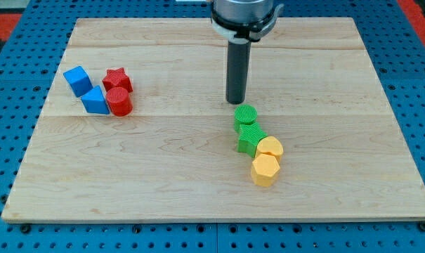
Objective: Place the red blocks towards the bottom right of the blue blocks
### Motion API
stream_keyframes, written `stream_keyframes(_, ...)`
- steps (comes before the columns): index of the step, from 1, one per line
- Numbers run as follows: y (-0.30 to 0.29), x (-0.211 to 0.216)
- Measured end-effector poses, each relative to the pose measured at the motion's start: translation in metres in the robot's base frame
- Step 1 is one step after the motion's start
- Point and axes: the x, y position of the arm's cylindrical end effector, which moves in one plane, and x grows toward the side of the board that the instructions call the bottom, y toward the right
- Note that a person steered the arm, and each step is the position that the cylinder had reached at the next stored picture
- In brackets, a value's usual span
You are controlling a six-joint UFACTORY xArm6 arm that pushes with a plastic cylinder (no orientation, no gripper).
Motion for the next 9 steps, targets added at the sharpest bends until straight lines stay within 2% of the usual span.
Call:
stream_keyframes(1,0.0,0.038)
stream_keyframes(2,0.012,0.018)
stream_keyframes(4,0.008,-0.093)
stream_keyframes(5,-0.083,-0.102)
stream_keyframes(7,-0.181,-0.103)
stream_keyframes(8,-0.21,-0.085)
stream_keyframes(9,-0.203,-0.051)
